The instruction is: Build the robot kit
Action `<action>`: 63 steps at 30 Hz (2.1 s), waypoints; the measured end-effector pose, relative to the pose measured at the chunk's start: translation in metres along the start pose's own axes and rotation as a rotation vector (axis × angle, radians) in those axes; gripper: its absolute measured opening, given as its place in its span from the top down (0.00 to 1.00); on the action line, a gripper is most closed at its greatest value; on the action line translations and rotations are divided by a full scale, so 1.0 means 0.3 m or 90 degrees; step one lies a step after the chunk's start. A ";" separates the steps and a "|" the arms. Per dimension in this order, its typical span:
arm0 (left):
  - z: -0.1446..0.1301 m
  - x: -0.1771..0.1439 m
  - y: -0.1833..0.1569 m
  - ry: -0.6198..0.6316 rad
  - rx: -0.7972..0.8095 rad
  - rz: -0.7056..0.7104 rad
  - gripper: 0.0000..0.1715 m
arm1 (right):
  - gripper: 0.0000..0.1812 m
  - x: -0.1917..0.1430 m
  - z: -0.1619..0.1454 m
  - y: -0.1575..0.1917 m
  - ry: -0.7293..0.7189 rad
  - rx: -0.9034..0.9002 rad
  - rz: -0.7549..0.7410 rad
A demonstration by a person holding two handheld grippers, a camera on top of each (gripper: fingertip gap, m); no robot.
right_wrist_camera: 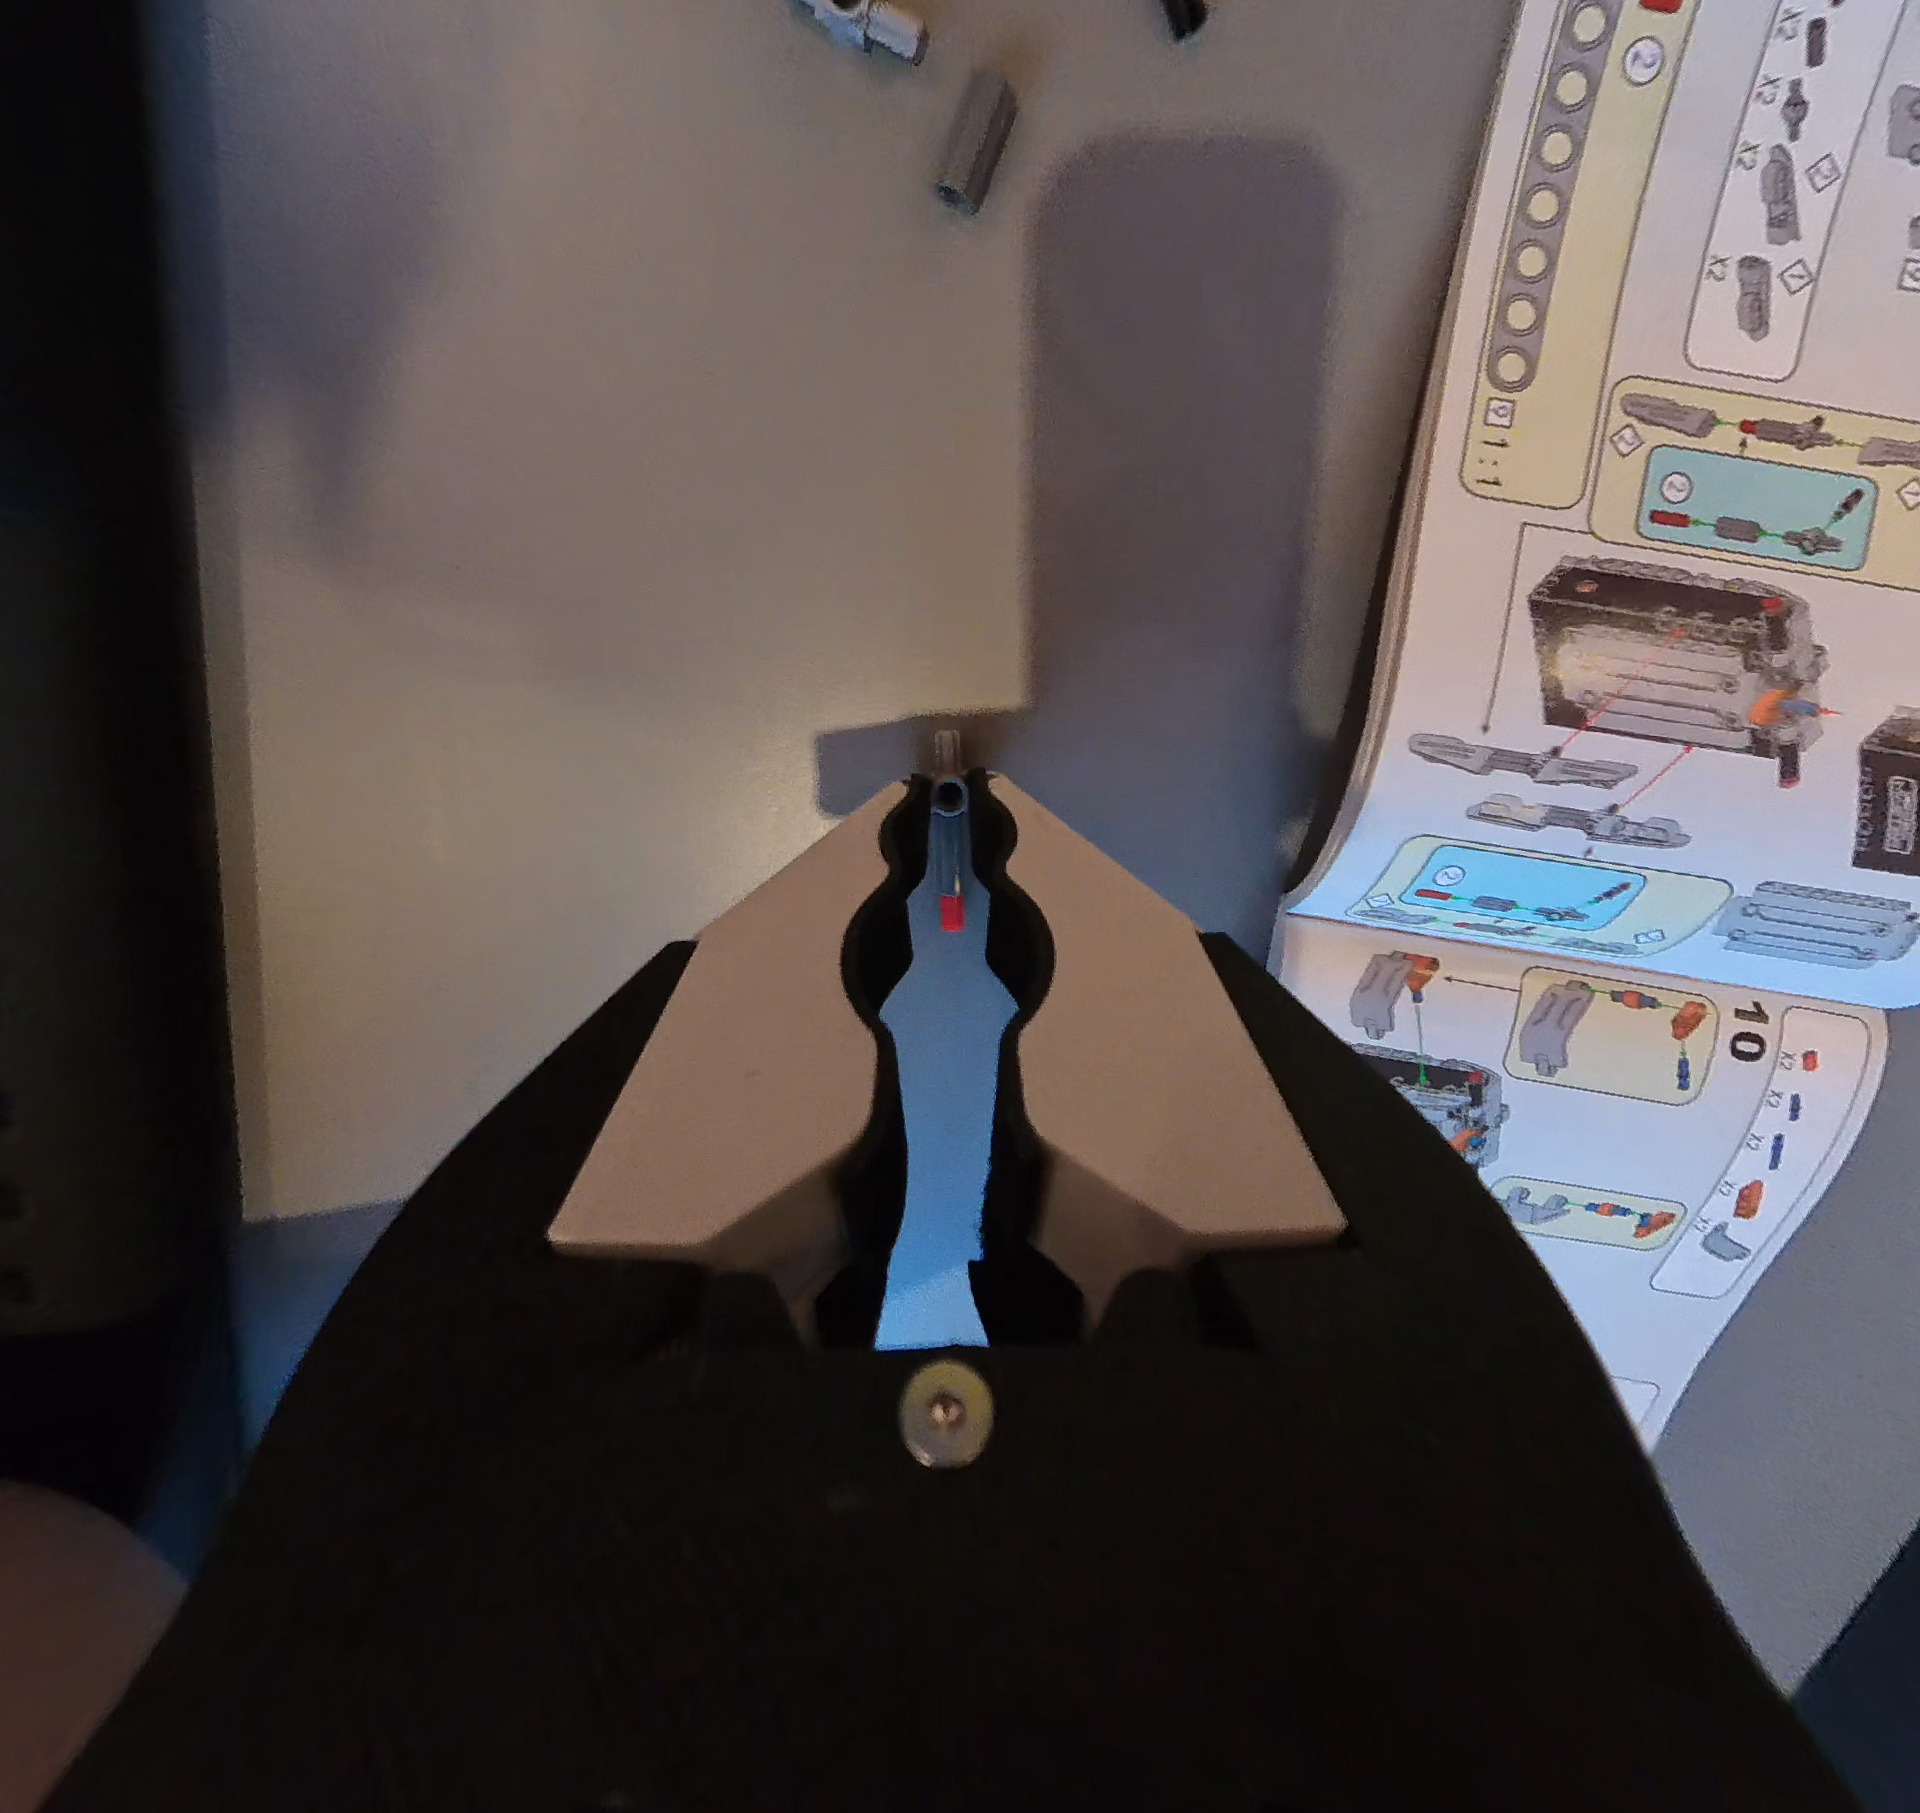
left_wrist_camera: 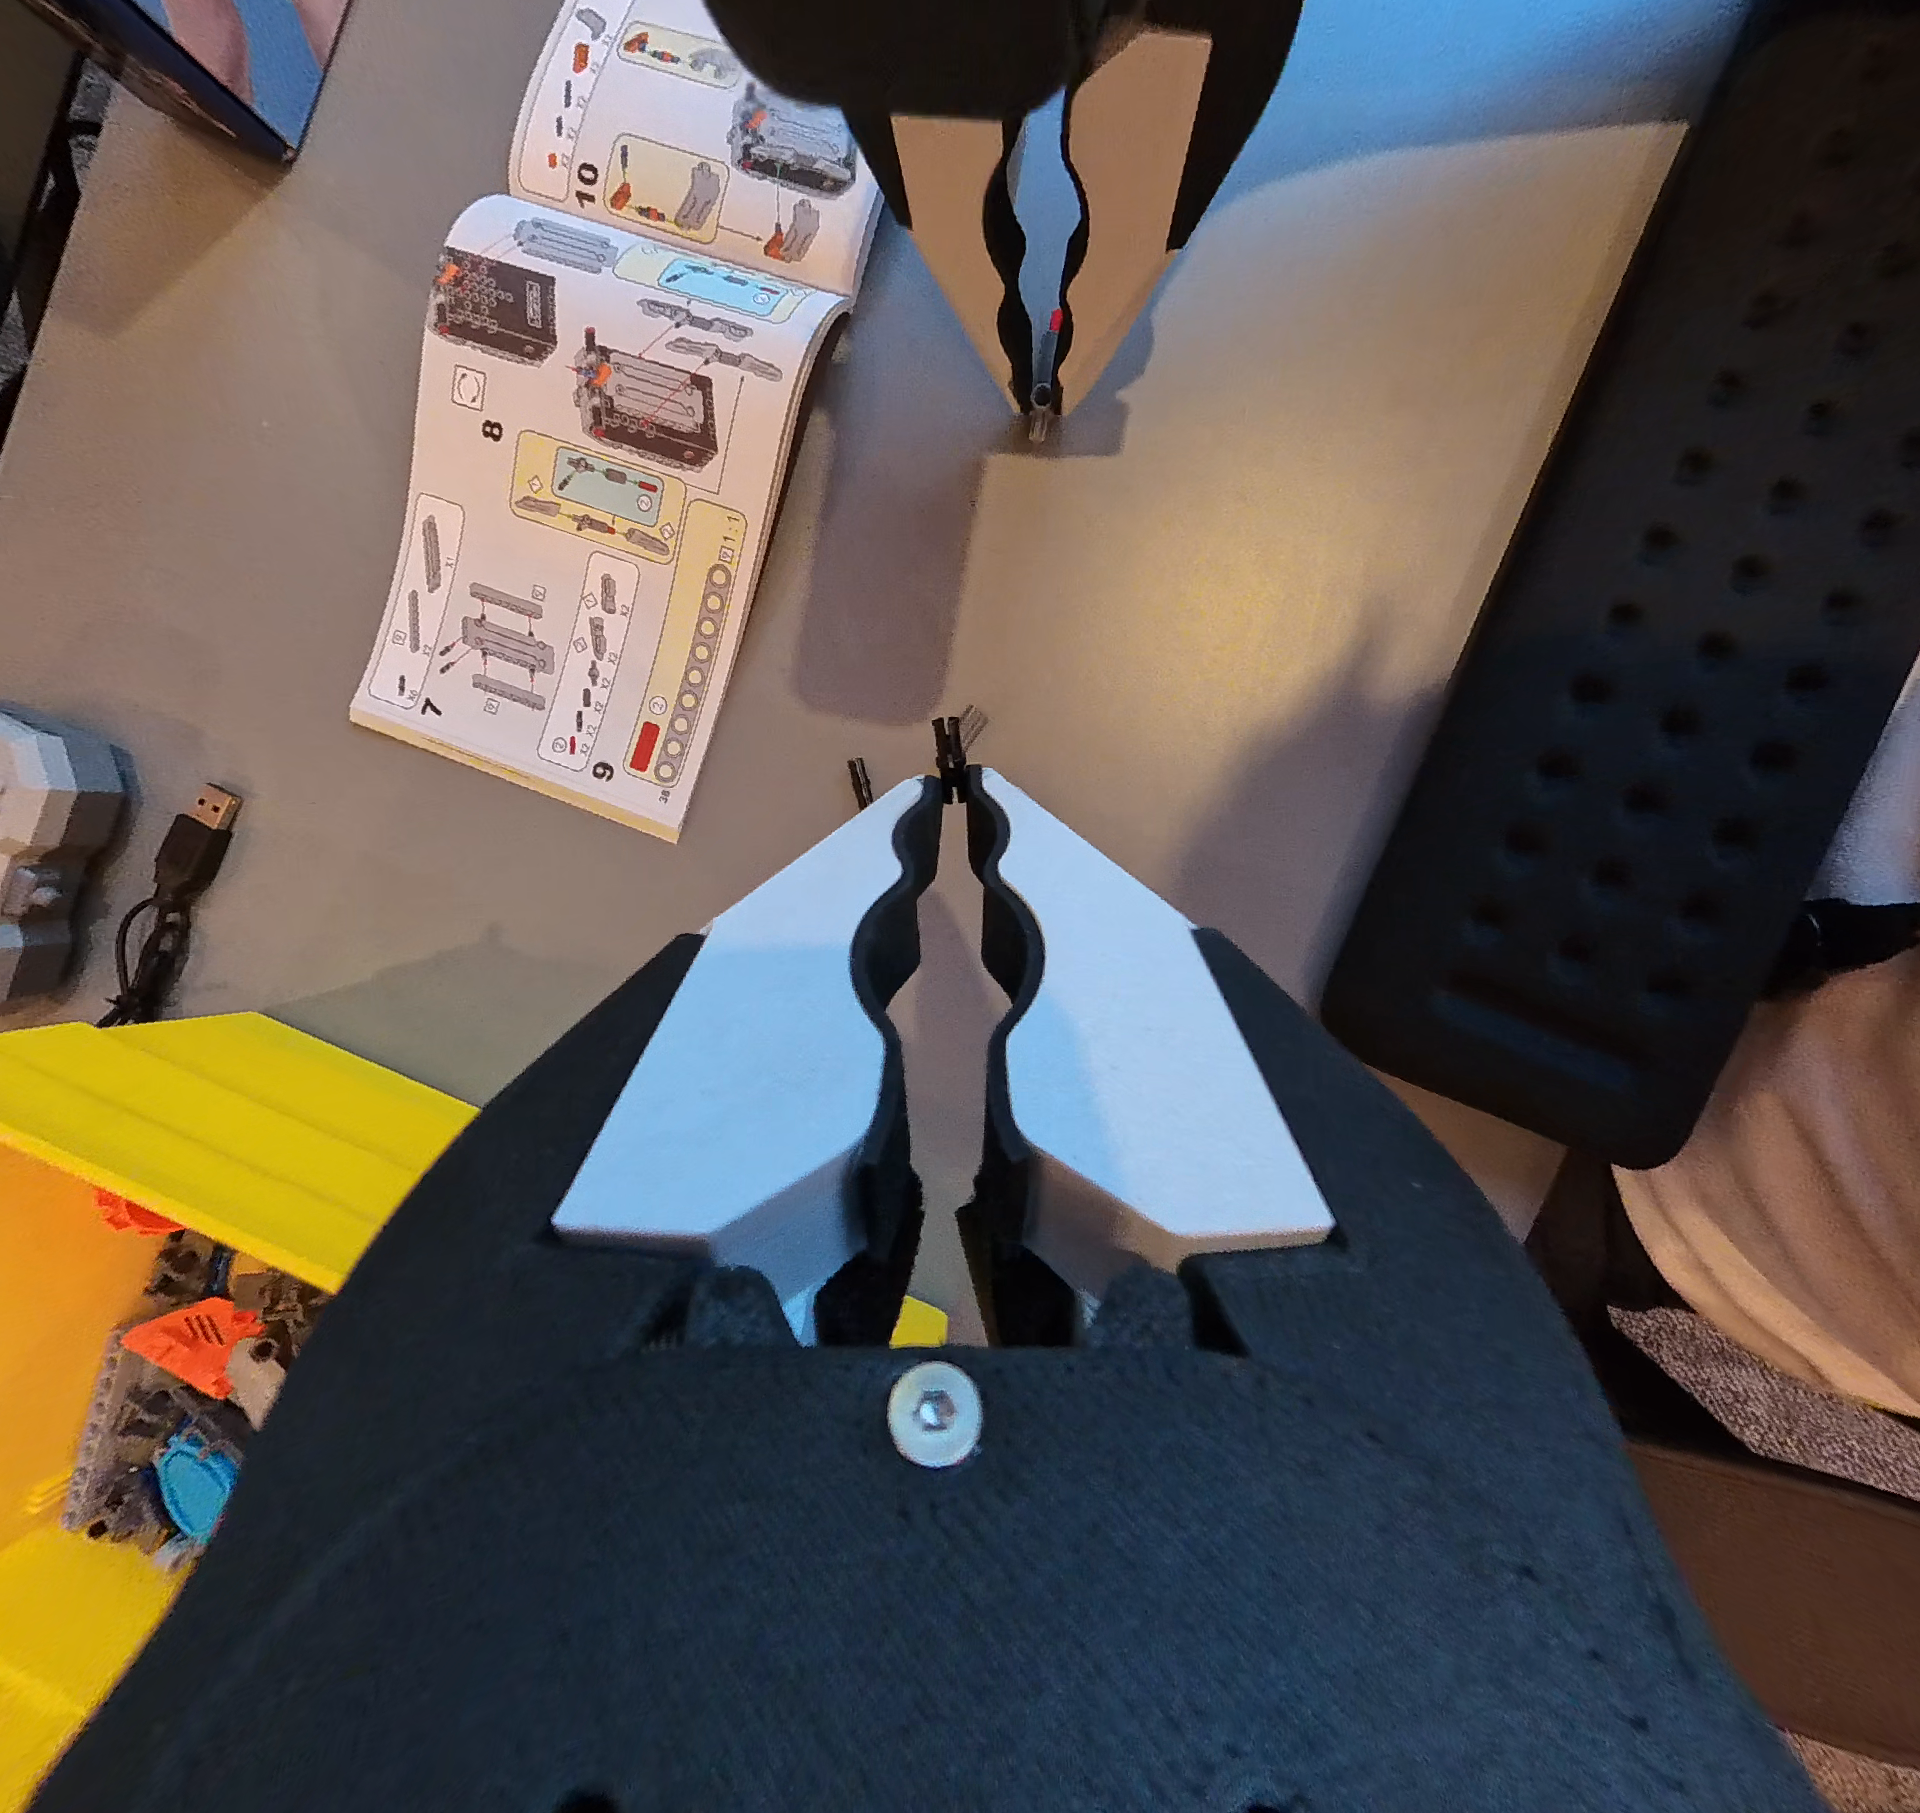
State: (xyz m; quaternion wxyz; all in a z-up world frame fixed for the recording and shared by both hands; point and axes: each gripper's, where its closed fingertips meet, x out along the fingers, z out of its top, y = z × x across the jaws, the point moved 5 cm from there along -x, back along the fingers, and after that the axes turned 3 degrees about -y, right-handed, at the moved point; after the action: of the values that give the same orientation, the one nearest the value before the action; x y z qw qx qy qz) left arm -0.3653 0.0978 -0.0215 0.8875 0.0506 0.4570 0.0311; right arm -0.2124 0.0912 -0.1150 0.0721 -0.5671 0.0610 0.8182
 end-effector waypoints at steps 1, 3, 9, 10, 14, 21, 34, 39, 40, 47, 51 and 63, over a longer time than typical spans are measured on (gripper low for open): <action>-0.002 -0.003 0.001 0.000 -0.001 0.002 0.99 | 0.96 0.000 0.002 0.001 0.001 -0.003 -0.003; -0.007 -0.006 0.002 0.001 -0.004 0.005 0.99 | 0.96 0.001 0.002 0.004 0.007 -0.003 -0.004; -0.011 -0.007 -0.004 -0.002 -0.008 0.001 0.99 | 0.94 0.007 0.001 0.008 0.011 0.005 0.001; -0.011 -0.007 -0.004 -0.003 -0.008 0.002 0.99 | 0.94 0.006 0.001 0.009 0.010 0.008 0.004; -0.009 -0.012 0.001 -0.012 -0.011 0.005 0.99 | 0.89 -0.063 0.018 -0.001 -0.062 0.010 -0.003; 0.013 -0.019 -0.040 -0.063 -0.033 -0.080 0.99 | 0.90 -0.366 0.256 0.129 -0.488 -0.276 -0.143; 0.048 -0.085 -0.123 -0.104 -0.026 -0.239 0.99 | 0.96 -0.273 0.379 0.245 -0.457 -0.428 -0.174; 0.052 -0.086 -0.129 -0.104 -0.024 -0.247 0.99 | 0.98 -0.270 0.383 0.255 -0.452 -0.433 -0.170; 0.052 -0.086 -0.129 -0.102 -0.023 -0.247 0.99 | 0.99 -0.270 0.383 0.257 -0.450 -0.434 -0.169; 0.060 -0.091 -0.129 -0.104 -0.014 -0.248 0.99 | 0.97 -0.280 0.380 0.254 -0.448 -0.429 -0.173; 0.062 -0.090 -0.131 -0.102 -0.011 -0.248 0.99 | 0.97 -0.281 0.379 0.254 -0.446 -0.428 -0.173; 0.063 -0.102 -0.139 -0.107 -0.009 -0.255 0.99 | 0.98 -0.284 0.379 0.260 -0.450 -0.427 -0.161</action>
State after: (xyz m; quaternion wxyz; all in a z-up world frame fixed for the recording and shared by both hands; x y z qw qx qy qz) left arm -0.3674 0.0523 0.0092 0.9112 -0.0449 0.3820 -0.1473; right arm -0.3020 0.0311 0.0059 0.0008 -0.2499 -0.3029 0.9197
